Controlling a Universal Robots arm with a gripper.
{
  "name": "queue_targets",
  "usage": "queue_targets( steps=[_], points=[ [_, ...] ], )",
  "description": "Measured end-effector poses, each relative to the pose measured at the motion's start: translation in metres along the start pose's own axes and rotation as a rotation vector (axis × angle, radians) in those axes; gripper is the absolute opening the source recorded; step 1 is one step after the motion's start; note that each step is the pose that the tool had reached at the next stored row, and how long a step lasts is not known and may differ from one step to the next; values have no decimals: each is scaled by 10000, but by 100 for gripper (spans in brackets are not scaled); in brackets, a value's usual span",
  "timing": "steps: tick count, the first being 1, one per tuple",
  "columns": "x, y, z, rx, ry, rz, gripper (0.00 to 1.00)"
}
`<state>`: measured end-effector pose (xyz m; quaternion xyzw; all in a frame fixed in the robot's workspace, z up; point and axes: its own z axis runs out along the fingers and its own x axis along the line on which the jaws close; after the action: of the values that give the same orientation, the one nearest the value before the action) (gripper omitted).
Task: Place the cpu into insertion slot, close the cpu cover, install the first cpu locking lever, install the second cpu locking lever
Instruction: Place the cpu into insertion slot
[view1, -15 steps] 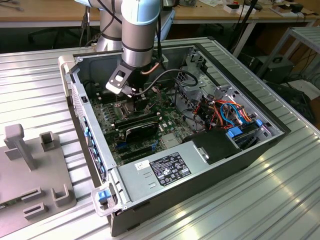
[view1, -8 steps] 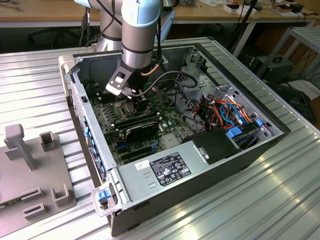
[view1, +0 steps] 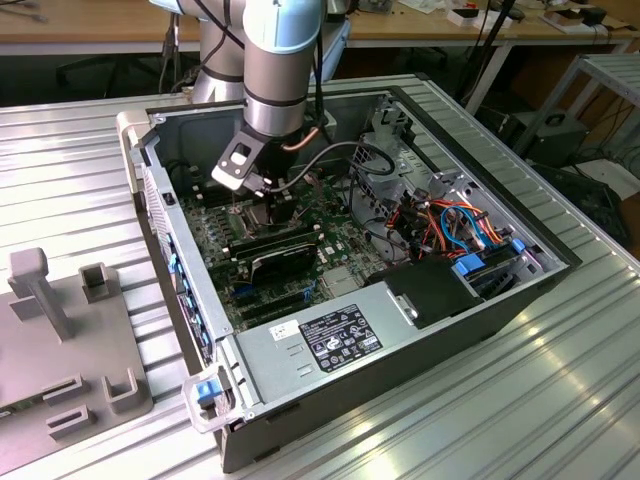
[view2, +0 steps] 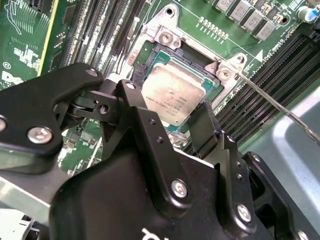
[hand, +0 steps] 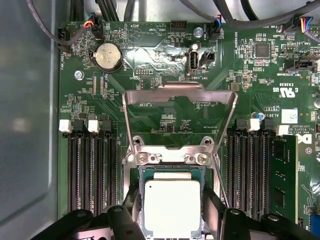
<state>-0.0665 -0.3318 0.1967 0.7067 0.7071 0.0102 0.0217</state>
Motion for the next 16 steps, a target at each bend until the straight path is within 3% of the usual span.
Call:
queue_targets(
  steps=[14,16],
  points=[
    [-3,7,-147,15,-2,-1,62],
    [-4,15,-221,42,-10,-1,62]
  ],
)
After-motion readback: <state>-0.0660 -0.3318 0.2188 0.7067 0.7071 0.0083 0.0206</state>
